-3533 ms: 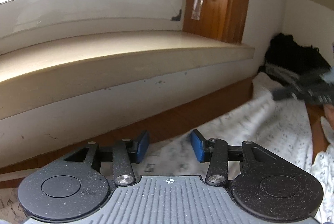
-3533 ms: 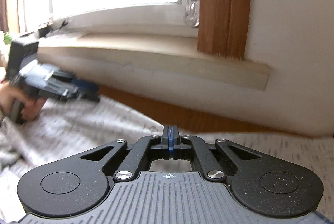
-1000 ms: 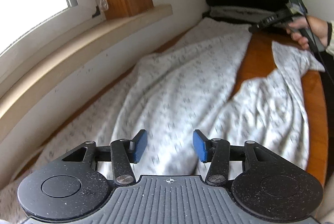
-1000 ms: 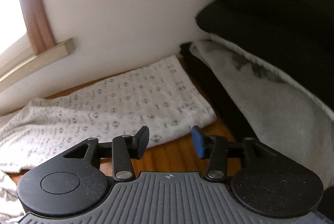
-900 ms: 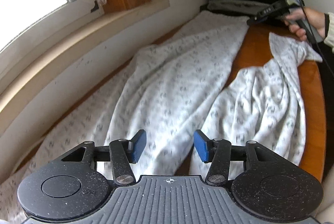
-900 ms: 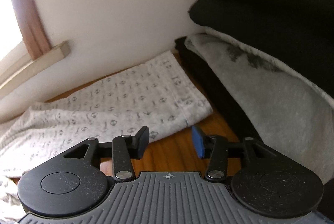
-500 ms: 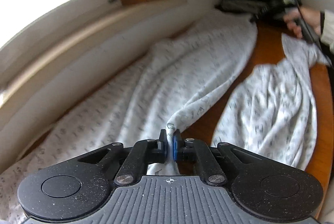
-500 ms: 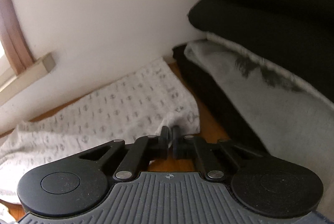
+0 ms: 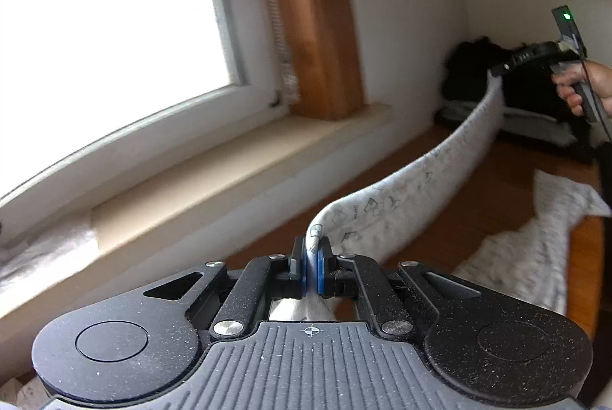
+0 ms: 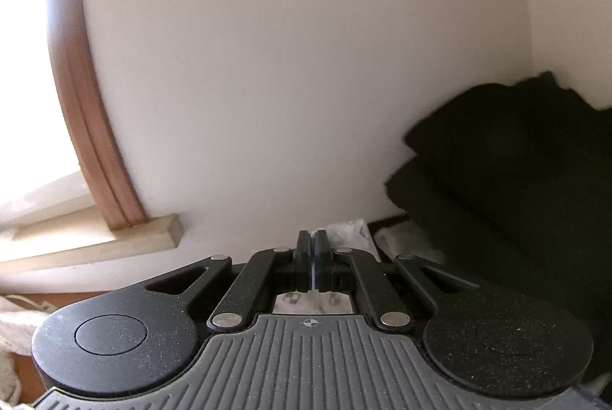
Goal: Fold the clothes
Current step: 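Lift the garment with the left gripper, stretching it toward the right gripper, then open both grippers and drop the garment onto the table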
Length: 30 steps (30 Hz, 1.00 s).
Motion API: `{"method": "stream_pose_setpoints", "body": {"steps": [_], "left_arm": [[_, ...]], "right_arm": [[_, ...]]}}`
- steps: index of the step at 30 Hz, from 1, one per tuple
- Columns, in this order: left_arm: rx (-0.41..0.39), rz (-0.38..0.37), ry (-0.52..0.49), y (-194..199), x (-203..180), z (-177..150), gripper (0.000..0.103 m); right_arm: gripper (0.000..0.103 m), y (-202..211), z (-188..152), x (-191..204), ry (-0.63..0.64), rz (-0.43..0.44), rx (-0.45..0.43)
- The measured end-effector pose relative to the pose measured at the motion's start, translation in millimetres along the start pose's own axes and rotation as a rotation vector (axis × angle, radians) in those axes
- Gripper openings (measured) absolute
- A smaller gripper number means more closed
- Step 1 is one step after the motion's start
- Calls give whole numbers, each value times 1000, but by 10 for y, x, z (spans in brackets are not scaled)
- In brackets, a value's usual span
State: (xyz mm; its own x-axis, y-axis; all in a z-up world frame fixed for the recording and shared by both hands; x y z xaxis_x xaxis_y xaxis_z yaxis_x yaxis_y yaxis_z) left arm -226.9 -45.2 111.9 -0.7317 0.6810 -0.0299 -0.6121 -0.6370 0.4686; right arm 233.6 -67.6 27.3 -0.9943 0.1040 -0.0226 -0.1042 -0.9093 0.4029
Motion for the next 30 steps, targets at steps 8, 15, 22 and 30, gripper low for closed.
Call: {"method": "stream_pose_setpoints", "body": {"steps": [8,15,22,30], "left_arm": [[-82,61,45,-9,247,492,5],[5,-63,-7,-46,-250,48,5],[214,-101,-55,-559,-602,-773,22],[150,-59,52,-438,-195,-523,35]], "right_arm": [[2,-384,838,243,45,-52,-158],[2,-12,457,-119,54,-107,-134],[13,-351,-822,-232,91,-102,180],[31,-602,-956,457,173,49,195]]}}
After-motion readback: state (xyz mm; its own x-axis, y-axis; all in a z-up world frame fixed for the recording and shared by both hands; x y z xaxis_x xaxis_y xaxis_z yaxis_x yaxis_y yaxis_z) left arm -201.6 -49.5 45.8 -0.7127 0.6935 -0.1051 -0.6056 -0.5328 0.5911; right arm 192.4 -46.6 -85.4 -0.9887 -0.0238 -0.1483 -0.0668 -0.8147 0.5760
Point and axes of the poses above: each gripper's, at about its wrist camera, not at the fingertips, and y roughly against the way its jaws point, x to its left, z to its top, the point moved 8 cm from there along -y, roughly the way its jaws point, and after that the axes turned 14 degrees about y, right-handed, at the moved point
